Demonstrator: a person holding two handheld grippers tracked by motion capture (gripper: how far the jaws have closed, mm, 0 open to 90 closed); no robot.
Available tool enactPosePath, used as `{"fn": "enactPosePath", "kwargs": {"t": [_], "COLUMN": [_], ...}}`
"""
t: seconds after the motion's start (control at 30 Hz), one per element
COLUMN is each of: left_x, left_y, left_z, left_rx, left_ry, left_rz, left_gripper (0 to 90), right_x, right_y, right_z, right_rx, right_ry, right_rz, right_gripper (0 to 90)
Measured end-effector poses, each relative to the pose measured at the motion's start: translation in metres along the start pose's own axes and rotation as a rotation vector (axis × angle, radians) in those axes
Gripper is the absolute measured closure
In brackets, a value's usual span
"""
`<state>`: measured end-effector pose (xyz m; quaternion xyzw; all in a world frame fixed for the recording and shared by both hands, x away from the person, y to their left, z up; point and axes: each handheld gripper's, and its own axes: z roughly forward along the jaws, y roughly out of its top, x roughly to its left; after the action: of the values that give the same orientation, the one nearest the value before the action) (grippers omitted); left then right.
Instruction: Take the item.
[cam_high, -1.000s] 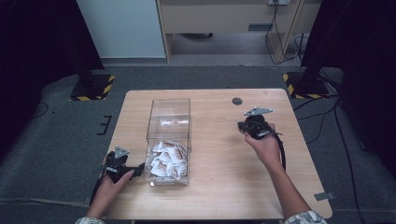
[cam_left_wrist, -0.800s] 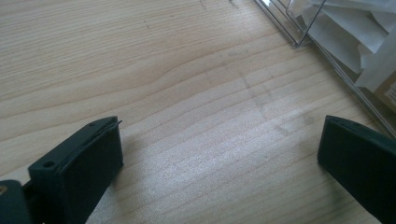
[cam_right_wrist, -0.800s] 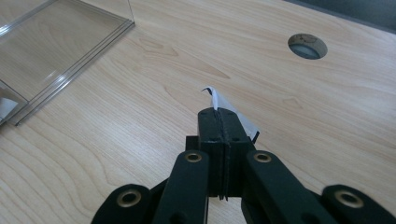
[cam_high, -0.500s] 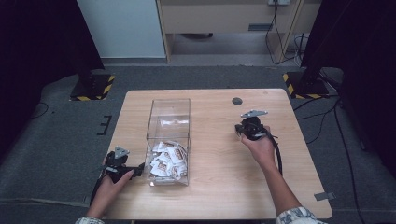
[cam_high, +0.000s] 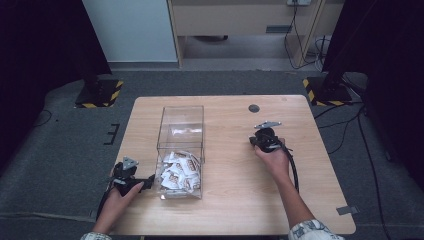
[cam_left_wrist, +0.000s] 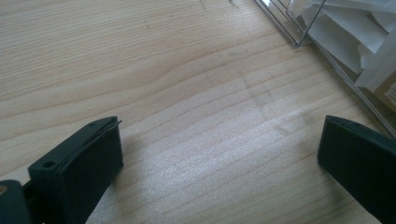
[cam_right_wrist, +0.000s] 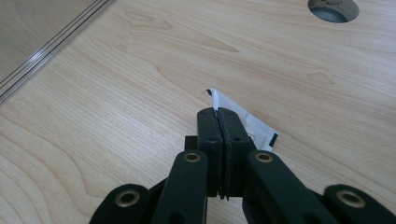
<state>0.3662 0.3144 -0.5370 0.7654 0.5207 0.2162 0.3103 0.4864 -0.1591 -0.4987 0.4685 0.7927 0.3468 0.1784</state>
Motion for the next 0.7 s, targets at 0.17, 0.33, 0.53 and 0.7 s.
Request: {"fn": "enactPosePath", "kwargs": {"t": [0.17,0.33,0.53,0.7], "left_x": [0.0,0.0,0.0,0.0], "left_y": [0.0,0.0,0.0,0.0], "left_z": [0.0,0.0,0.0,0.0], "left_rx": [0.0,0.0,0.0,0.0], "left_ry": [0.0,0.0,0.0,0.0], "left_rz": [0.002,0.002,0.002,0.003], "left_gripper": [0.0,0.0,0.0,0.0], "right_x": [0.005,0.009,0.012,0.013], "right_y": [0.0,-0.001,-0.002,-0.003], "right_z": [0.005,0.01,0.015,0.018], "right_rx": [0.01,0.019,0.028,0.045], "right_ry": [0.007,0.007,0.011,0.011], "right_rz": [-0.002,-0.003,0.001,-0.006], "right_gripper": [88.4,87.7,87.0,86.9]}}
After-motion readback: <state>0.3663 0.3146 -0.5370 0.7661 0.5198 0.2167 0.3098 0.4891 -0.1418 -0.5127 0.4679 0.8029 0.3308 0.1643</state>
